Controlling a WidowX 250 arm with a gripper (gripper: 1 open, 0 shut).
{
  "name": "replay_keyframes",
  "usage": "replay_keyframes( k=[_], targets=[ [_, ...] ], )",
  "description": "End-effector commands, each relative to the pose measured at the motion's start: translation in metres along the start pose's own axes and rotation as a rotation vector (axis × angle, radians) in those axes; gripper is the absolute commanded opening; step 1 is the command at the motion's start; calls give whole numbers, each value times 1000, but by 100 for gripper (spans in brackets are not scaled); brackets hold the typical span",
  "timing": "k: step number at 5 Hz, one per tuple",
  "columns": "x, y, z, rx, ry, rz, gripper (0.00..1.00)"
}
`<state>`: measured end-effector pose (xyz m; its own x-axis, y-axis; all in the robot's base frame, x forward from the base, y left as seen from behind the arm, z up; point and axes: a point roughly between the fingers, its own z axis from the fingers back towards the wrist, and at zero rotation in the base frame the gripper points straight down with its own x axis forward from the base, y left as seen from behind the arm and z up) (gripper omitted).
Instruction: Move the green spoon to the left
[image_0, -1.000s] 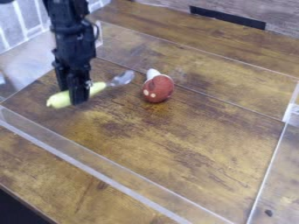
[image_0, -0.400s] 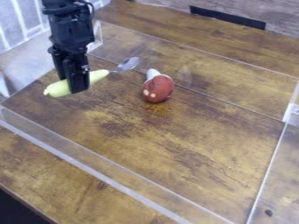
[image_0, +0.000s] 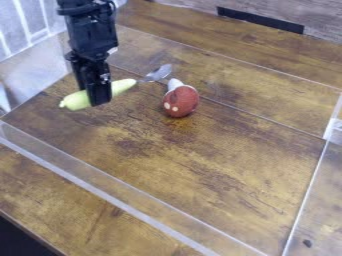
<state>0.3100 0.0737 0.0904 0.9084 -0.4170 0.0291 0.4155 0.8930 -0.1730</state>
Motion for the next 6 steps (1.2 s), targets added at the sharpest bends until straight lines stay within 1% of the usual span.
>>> replay_keyframes(
  k=[1, 3, 5, 6],
  targets=[
    [6, -16, 20, 65, -80, -30, 0],
    [4, -7, 26, 81, -77, -44, 0],
    [-13, 3, 25, 105, -81, 41, 0],
    [2, 8, 27, 94, -95, 78, 0]
  ],
)
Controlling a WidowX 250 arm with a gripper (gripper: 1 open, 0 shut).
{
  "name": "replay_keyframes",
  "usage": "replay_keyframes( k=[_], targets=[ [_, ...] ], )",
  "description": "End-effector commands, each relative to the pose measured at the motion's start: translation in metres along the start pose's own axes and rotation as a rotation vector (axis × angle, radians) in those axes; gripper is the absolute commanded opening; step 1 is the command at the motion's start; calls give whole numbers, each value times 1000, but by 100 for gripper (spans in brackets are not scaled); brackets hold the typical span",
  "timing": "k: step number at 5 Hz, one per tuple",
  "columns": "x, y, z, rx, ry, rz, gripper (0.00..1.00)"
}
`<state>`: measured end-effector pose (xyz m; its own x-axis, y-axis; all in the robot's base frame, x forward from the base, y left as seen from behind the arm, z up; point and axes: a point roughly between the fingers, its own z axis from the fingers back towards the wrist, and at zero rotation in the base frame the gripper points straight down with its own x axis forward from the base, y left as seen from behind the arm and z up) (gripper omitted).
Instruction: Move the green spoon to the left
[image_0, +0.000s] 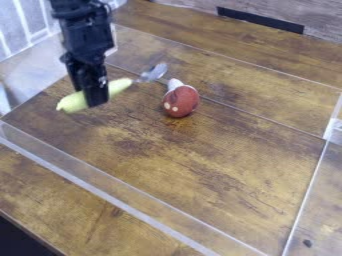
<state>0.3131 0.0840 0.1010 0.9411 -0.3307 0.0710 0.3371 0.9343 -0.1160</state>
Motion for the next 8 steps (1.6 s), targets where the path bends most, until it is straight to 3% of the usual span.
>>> replay_keyframes(
  k=[1, 3, 4, 5, 6, 7, 8],
  targets=[
    [21, -1, 12, 18, -50, 33, 0],
    [10, -4, -7, -31, -17, 5, 0],
    [18, -11, -13, -51, -7, -2, 0],
    [30, -14, -14, -71, 3, -14, 100],
    [39, -22, -22, -81, 10, -32, 100],
    [38, -12, -27, -92, 23, -47, 100],
    [37, -1, -25, -95, 29, -44, 0]
  ],
)
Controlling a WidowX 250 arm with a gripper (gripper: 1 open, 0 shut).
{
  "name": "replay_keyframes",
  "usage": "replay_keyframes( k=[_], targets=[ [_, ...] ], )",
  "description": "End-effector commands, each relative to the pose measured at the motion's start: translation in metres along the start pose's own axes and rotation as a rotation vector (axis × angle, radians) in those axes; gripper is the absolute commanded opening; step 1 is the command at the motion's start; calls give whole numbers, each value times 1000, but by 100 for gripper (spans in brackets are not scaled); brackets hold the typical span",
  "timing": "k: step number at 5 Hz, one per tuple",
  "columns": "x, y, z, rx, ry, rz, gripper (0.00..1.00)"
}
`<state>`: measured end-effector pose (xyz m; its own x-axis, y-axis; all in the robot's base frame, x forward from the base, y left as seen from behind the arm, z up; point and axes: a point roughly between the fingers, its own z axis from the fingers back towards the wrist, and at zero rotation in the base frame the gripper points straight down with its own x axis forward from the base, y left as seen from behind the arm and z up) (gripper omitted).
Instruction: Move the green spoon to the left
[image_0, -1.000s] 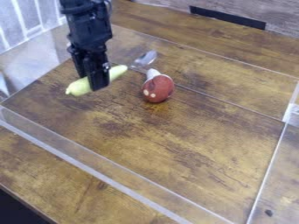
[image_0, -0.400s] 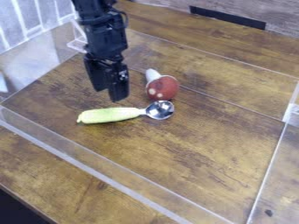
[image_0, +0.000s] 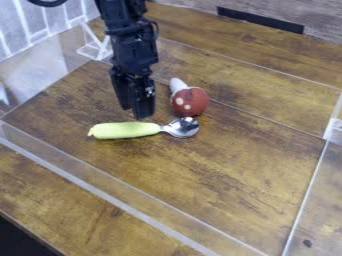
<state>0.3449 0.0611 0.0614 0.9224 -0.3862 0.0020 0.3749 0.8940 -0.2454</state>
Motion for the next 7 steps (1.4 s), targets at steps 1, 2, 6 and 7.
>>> replay_keyframes(
  k=[1, 2, 6, 7],
  targets=[
    [1, -3, 23, 37, -46, 19, 0],
    [1, -9, 32, 34, -47, 38, 0],
    [2, 0, 19, 25, 18, -174, 0],
    [0, 2, 10, 21, 12, -138, 0]
  ],
)
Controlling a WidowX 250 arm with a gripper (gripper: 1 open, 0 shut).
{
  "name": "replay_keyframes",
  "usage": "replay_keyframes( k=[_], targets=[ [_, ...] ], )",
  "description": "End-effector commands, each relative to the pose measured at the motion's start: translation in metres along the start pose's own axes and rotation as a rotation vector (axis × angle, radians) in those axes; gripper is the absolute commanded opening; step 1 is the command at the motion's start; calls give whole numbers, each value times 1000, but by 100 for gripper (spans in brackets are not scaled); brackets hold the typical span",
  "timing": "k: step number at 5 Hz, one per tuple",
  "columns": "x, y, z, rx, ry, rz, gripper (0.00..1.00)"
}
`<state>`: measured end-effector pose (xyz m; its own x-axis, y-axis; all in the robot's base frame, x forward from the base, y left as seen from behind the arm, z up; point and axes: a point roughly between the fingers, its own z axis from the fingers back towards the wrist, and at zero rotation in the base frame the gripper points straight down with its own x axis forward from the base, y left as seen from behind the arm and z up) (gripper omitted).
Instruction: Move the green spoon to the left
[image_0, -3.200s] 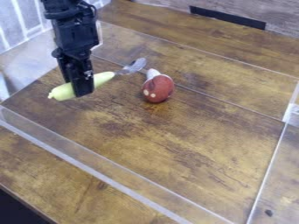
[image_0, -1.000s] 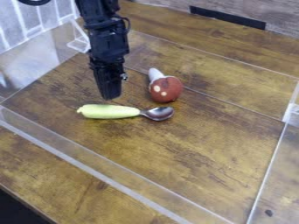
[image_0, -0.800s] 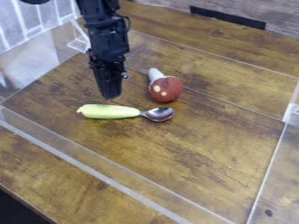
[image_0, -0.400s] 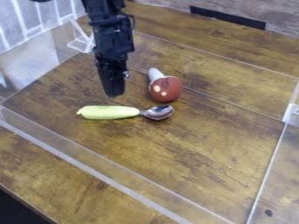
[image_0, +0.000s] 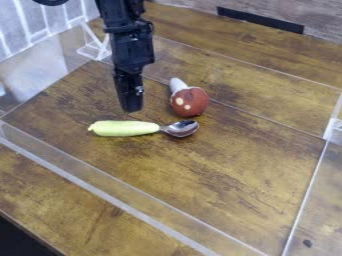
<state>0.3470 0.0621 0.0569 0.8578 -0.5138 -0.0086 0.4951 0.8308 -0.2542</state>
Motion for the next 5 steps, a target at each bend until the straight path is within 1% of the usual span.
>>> replay_keyframes(
  k=[1, 2, 4, 5],
  targets=[
    [-4, -1, 7, 28, -40, 37, 0],
    [-7, -1, 6, 22, -48, 82, 0],
    [-5, 4, 10, 9, -46, 99, 0],
    [-9, 10, 3, -6, -37, 70, 100]
  ],
)
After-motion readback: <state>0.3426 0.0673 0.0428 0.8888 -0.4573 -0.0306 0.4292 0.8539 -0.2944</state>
